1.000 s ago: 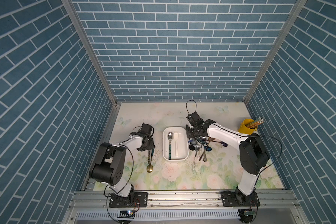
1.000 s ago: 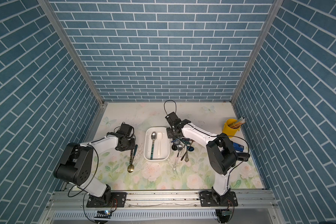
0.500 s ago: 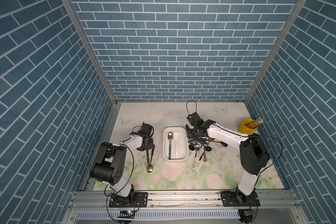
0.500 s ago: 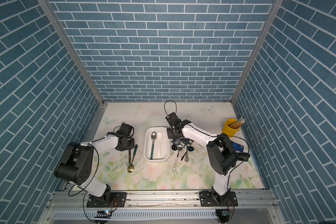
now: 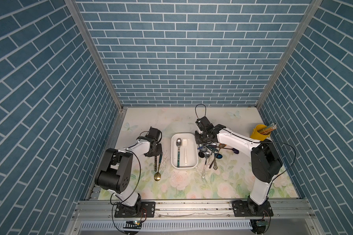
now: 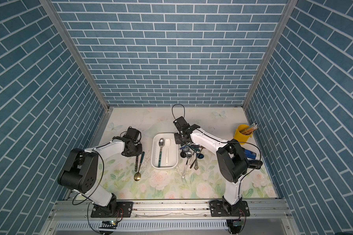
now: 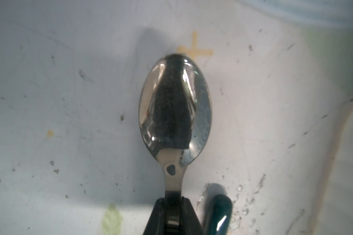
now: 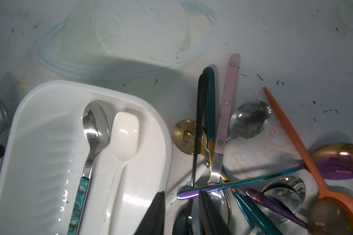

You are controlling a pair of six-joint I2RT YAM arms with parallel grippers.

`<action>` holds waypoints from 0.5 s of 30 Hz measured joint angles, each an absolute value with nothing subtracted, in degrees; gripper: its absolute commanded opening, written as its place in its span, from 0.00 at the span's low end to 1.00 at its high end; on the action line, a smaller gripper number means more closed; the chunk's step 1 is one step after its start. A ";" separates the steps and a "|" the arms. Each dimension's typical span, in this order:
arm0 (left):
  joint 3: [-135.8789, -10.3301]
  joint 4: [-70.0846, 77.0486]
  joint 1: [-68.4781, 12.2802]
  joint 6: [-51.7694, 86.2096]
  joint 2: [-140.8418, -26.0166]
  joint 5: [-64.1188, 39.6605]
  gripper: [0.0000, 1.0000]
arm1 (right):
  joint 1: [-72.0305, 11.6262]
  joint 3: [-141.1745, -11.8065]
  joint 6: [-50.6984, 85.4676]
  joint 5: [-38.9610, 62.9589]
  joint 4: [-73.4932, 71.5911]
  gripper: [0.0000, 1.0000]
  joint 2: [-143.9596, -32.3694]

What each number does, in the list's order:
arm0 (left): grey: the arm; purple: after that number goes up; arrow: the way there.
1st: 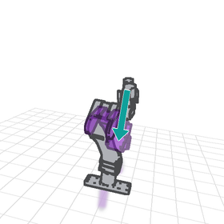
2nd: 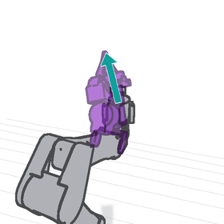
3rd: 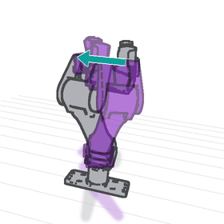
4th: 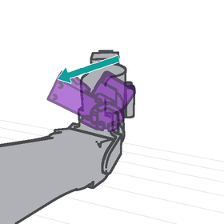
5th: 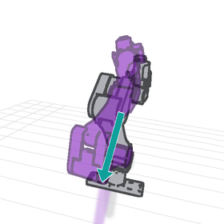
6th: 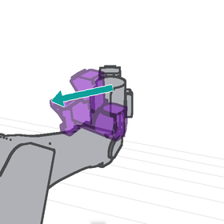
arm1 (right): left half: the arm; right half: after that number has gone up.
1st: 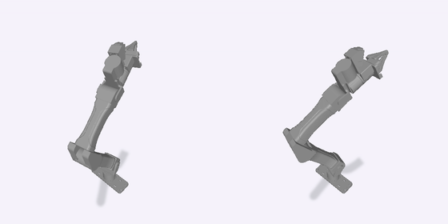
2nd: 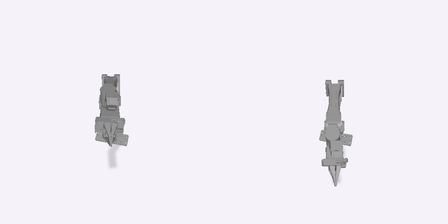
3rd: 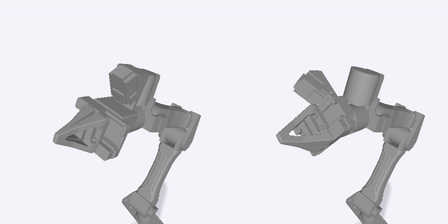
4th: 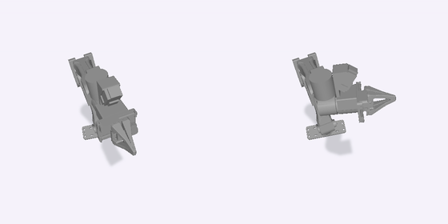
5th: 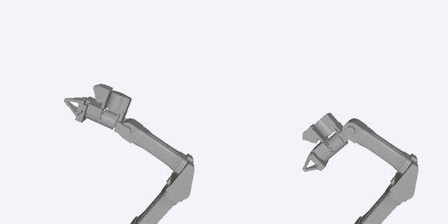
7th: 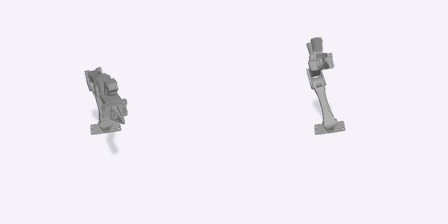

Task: Put the spoon into the storage box
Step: Pick up the spoon from the center of the board.

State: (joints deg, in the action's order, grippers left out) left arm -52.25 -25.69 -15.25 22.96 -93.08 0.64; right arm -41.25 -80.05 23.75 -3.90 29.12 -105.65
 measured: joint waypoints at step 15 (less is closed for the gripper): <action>-66.11 -30.35 -21.30 24.80 -89.27 -5.17 0.06 | -41.25 -79.24 24.47 -6.15 29.63 0.31 -103.77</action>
